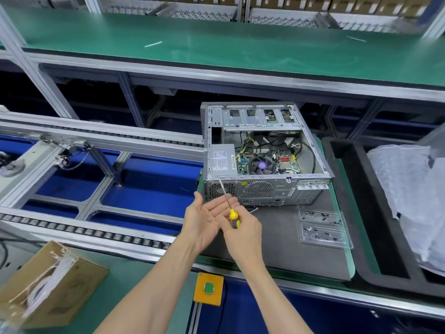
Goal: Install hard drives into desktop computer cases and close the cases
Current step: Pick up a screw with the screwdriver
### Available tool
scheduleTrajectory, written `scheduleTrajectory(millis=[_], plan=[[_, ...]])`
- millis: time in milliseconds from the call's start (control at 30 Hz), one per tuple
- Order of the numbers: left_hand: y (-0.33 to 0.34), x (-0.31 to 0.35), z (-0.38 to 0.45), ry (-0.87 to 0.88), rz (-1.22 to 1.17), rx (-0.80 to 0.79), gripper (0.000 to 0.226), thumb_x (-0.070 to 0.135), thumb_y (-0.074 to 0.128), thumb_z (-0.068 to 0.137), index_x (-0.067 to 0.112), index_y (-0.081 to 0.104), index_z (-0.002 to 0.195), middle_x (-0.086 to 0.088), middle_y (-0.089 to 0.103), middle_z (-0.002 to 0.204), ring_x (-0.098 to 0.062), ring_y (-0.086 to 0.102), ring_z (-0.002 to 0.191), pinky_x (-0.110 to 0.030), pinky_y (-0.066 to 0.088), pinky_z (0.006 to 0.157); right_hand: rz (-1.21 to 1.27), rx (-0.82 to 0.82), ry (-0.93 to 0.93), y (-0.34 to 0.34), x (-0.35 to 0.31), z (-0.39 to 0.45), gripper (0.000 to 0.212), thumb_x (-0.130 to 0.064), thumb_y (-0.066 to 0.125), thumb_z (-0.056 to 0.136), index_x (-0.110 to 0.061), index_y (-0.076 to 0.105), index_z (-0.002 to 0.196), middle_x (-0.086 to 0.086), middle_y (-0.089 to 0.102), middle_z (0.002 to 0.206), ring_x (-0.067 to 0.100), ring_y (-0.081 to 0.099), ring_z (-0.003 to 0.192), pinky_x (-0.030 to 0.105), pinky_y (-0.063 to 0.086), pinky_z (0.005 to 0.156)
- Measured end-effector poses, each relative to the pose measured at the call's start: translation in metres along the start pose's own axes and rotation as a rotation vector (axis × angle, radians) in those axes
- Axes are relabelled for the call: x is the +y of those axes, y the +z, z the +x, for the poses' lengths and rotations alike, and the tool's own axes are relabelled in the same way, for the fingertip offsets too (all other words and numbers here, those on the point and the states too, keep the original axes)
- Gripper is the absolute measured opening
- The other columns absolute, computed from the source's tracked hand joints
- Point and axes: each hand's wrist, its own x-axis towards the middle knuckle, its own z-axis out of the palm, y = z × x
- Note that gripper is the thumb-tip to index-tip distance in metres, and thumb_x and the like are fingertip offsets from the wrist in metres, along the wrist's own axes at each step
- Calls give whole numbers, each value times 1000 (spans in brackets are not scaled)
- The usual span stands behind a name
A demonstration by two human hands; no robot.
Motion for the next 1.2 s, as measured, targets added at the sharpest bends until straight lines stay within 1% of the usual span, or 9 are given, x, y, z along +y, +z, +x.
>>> scheduleTrajectory(millis=[133,267,367,467,600,800,967,1067,1200], plan=[[13,-19,4,-32,60,-24,84,64,25,101,-8,58,128,-28,65,127,-36,68,114,-44,53,91,-276,-64,-81,-1,12,5,34,-51,64,89,-35,49,62,-5,65,76,21,58,76,32,38,58],[17,-30,7,-42,122,-30,74,58,27,104,-4,57,131,-27,66,126,-36,68,113,-45,51,93,-272,-48,-32,-6,22,9,31,-45,65,89,-31,52,64,-6,66,75,19,61,75,32,43,57],[13,-34,7,-52,114,-54,67,54,31,105,-1,55,134,-28,64,129,-37,65,117,-48,48,98,-148,-124,68,-11,29,15,28,-34,69,89,-23,60,64,-7,63,67,16,61,69,34,48,61],[9,-40,5,0,147,-21,46,36,46,103,-2,59,125,-27,64,128,-33,68,114,-46,52,96,148,-118,116,-18,33,17,33,-19,69,90,-21,62,58,-10,54,53,6,47,53,27,41,53],[-6,-52,1,203,576,33,15,11,68,92,3,76,101,-22,73,109,-29,73,98,-31,59,80,497,-84,323,-26,40,20,41,-10,61,96,-23,65,58,-6,43,50,8,35,43,19,30,41],[-14,-52,8,406,977,130,18,6,75,88,23,81,86,-7,77,84,-20,73,79,-31,61,77,569,-131,460,-26,50,24,18,-8,59,96,4,68,86,6,47,59,13,35,45,26,28,42],[-18,-47,20,335,655,252,14,-2,65,94,3,75,101,-16,77,91,-25,76,88,-29,61,79,299,-179,321,-31,63,16,32,-21,58,95,-13,63,65,2,56,54,11,44,47,30,36,55],[-16,-44,27,292,463,254,18,-11,64,89,-3,73,101,-16,77,94,-21,76,87,-23,59,74,234,-233,257,-34,73,10,22,-22,51,102,-18,69,88,3,65,60,7,49,48,28,41,59],[-20,-43,32,229,422,231,14,-2,65,92,1,74,102,-9,76,88,-13,72,78,-21,58,72,198,-259,202,-38,82,9,24,-19,51,102,-22,71,90,4,69,62,7,48,43,25,43,52]])
